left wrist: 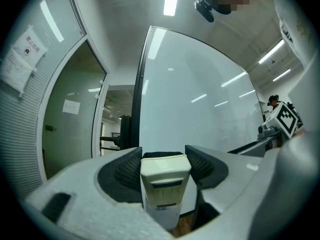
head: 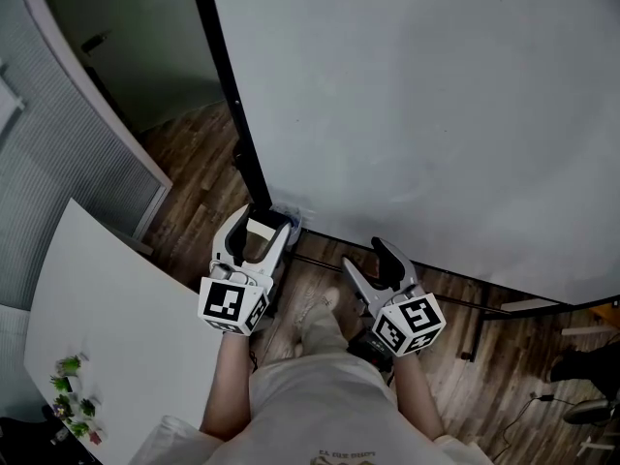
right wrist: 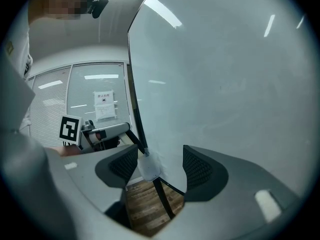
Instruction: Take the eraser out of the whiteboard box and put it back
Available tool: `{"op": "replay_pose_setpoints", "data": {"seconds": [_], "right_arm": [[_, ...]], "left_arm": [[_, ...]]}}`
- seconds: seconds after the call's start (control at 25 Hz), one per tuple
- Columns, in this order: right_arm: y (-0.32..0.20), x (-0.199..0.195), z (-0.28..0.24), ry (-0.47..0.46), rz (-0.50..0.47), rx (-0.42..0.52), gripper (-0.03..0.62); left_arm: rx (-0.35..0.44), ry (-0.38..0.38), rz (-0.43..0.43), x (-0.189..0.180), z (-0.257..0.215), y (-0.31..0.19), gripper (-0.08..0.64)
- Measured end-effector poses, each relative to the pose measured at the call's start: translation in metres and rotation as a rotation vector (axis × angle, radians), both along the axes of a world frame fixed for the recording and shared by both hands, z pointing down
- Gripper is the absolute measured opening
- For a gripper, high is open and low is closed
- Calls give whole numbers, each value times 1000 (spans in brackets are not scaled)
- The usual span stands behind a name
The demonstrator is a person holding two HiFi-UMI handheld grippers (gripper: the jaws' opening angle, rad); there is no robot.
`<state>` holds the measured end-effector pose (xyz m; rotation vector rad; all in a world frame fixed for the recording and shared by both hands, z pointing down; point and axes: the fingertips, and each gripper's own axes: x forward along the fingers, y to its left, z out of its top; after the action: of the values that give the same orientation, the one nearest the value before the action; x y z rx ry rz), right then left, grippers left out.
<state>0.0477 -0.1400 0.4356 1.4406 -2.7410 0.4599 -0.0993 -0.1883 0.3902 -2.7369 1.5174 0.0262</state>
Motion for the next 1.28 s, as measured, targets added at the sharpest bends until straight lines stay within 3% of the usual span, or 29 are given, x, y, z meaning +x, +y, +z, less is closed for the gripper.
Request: {"op": "replay_pose_setpoints", "data": {"seconds": [1.28], "right_arm": [[-12,5,20,-2,11,-44,284]], "left_arm": [[-77,-18,23,6,36,-18,267]]}}
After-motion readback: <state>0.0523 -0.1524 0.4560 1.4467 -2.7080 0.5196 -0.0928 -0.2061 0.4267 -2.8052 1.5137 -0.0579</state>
